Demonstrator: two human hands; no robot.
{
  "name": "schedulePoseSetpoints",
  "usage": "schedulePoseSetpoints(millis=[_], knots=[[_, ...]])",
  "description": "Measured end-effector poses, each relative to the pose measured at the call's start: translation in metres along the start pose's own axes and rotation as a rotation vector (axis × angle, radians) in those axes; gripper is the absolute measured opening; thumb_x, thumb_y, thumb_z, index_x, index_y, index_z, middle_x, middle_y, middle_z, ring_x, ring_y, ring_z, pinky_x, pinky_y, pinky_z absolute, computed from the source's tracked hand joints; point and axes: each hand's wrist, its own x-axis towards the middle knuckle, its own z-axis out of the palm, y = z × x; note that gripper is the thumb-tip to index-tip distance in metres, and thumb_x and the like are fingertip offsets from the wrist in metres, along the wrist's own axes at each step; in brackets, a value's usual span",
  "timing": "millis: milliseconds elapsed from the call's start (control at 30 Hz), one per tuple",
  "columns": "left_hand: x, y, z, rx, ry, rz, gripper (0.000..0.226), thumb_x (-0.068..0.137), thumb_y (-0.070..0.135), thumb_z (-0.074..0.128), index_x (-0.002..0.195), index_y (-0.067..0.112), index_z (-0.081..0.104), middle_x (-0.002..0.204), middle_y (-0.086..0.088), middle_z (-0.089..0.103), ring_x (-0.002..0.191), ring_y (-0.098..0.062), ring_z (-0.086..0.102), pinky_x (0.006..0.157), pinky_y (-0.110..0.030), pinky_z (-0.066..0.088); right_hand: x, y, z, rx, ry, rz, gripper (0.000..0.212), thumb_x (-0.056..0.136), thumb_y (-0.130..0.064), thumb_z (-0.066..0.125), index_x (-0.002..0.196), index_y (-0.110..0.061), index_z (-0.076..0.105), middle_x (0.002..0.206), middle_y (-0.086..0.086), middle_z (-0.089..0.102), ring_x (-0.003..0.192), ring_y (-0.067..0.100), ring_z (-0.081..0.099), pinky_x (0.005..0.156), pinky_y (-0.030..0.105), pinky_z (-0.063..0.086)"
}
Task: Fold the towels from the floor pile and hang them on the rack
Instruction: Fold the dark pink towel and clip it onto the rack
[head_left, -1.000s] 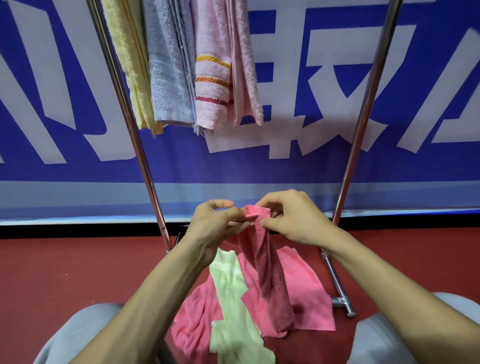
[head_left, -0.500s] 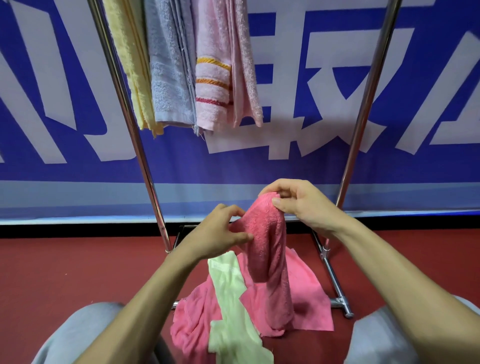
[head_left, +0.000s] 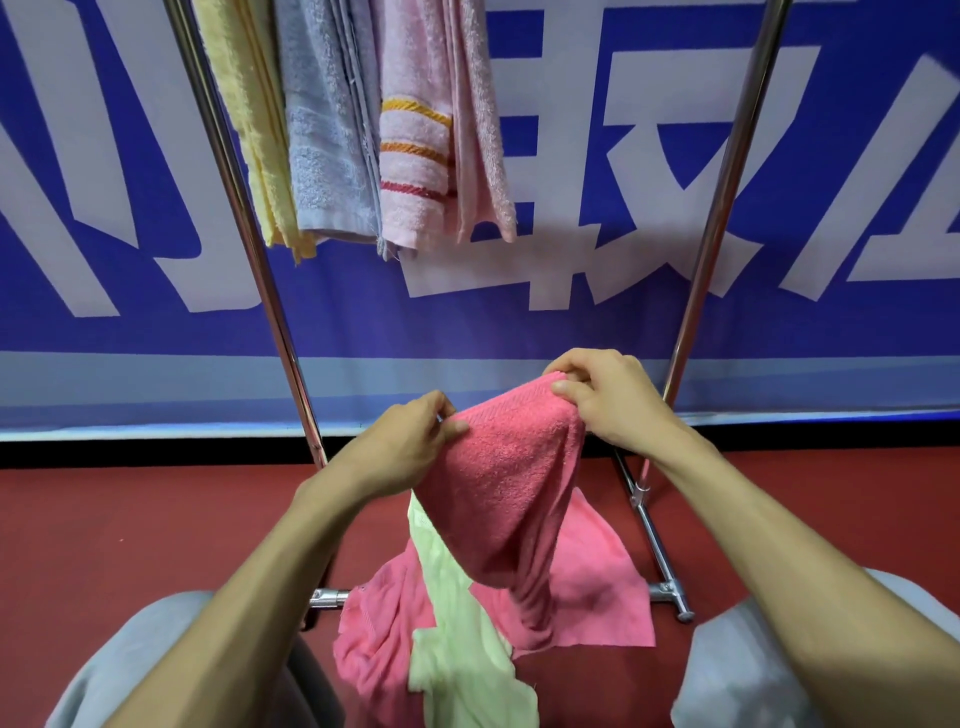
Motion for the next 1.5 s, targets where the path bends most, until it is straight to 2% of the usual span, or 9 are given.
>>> schedulePoseSetpoints(millis=[167,233,333,600,900,1067,1233,1400,1500], knots=[[-0.007,-0.001,-0.011,-0.014,-0.054,0.159,0.039,0.079,0.053,0.062,0.089,0.015,0.06,0.073,0.005,0.064,0.066,-0.013,0.056,0.058,-0.025,0.04,0.003,0.002,-0.003,0.078,0.038,0.064,0.013,0.087,-0.015,0.064,0.094,-0.02,0.073,0.092,0.001,0.073,0.091,0.014,0.065,0.088,0.028,0.047],[-0.01,0.001,-0.014,-0.083,-0.094,0.186,0.035,0.071,0.049,0.073,0.082,0.018,0.06,0.056,0.013,0.057,0.05,-0.007,0.048,0.047,-0.017,0.036,0.004,0.003,-0.004,0.123,0.059,0.086,0.013,0.085,-0.015,0.065,0.089,-0.023,0.073,0.088,0.0,0.073,0.087,0.013,0.066,0.087,0.029,0.049],[-0.008,-0.002,-0.015,-0.047,-0.067,0.188,0.025,0.075,0.036,0.077,0.079,0.018,0.061,0.057,0.009,0.059,0.044,-0.006,0.052,0.047,-0.016,0.041,0.003,0.004,-0.005,0.18,0.08,0.115,0.012,0.083,-0.015,0.066,0.085,-0.023,0.074,0.082,0.0,0.073,0.083,0.013,0.066,0.084,0.029,0.05],[-0.007,-0.006,-0.02,0.045,0.042,0.247,0.018,0.094,0.028,0.056,0.095,0.013,0.067,0.08,0.001,0.069,0.071,-0.015,0.064,0.061,-0.013,0.041,0.006,0.009,-0.012,0.256,-0.002,0.114,0.01,0.081,-0.015,0.07,0.078,-0.024,0.073,0.072,0.008,0.073,0.071,0.011,0.064,0.086,0.041,0.055],[-0.008,-0.006,-0.013,0.106,0.042,0.237,0.022,0.102,0.03,0.033,0.096,0.013,0.045,0.079,-0.007,0.059,0.074,-0.026,0.054,0.069,-0.039,0.042,0.006,0.014,-0.014,0.338,-0.028,0.151,0.006,0.081,-0.012,0.07,0.079,-0.016,0.074,0.07,0.01,0.072,0.068,0.018,0.067,0.083,0.044,0.057],[-0.005,-0.004,-0.015,0.033,0.056,0.193,0.022,0.094,0.034,0.054,0.098,0.013,0.056,0.08,0.0,0.065,0.074,-0.018,0.06,0.069,-0.033,0.049,0.009,0.016,-0.013,0.497,0.043,0.185,0.015,0.083,-0.002,0.065,0.078,-0.014,0.072,0.073,0.011,0.069,0.069,0.018,0.064,0.077,0.04,0.058],[-0.003,-0.009,-0.014,0.046,0.201,0.196,0.017,0.085,0.027,0.069,0.092,0.012,0.065,0.081,0.005,0.062,0.068,-0.004,0.052,0.061,-0.014,0.038,0.007,0.01,-0.015,0.634,0.095,0.215,0.017,0.085,0.005,0.059,0.082,-0.008,0.069,0.081,0.013,0.067,0.073,0.016,0.062,0.07,0.028,0.055],[-0.008,0.0,-0.017,-0.404,0.33,0.104,0.01,0.087,0.022,0.067,0.085,0.012,0.069,0.081,0.0,0.069,0.074,-0.011,0.061,0.072,-0.023,0.047,0.005,0.001,-0.017,0.727,0.195,0.264,0.016,0.087,0.004,0.056,0.084,-0.007,0.068,0.075,0.004,0.063,0.07,0.011,0.059,0.06,0.018,0.053],[-0.007,0.01,-0.024,-0.699,0.347,0.059,0.01,0.088,0.019,0.066,0.081,0.011,0.067,0.078,0.002,0.065,0.075,-0.008,0.058,0.076,-0.023,0.047,0.009,-0.011,-0.025,0.701,0.251,0.252,0.016,0.086,0.003,0.056,0.083,-0.008,0.068,0.078,0.007,0.064,0.073,0.015,0.059,0.067,0.027,0.053]])
